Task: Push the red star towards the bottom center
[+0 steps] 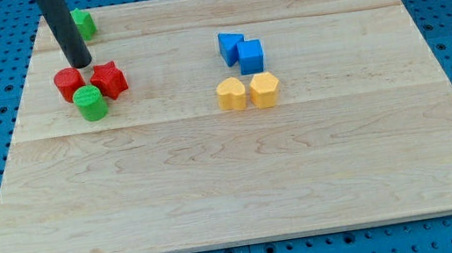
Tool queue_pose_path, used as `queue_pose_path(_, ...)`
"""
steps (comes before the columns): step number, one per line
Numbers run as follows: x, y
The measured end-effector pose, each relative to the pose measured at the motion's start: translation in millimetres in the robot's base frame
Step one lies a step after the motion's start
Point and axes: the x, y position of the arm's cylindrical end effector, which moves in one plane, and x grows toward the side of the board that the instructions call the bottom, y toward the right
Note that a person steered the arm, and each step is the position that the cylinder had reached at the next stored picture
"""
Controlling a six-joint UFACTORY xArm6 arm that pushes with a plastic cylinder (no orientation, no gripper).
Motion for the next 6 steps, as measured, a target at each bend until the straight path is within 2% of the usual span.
queue_pose_path(1,49.1,74.9)
queue_pose_path(2,51.4,101.9)
queue_pose_path(4,147.9,124.6)
queue_pose_path(5,130.3,67.9)
queue_pose_path(6,175.9,99.2)
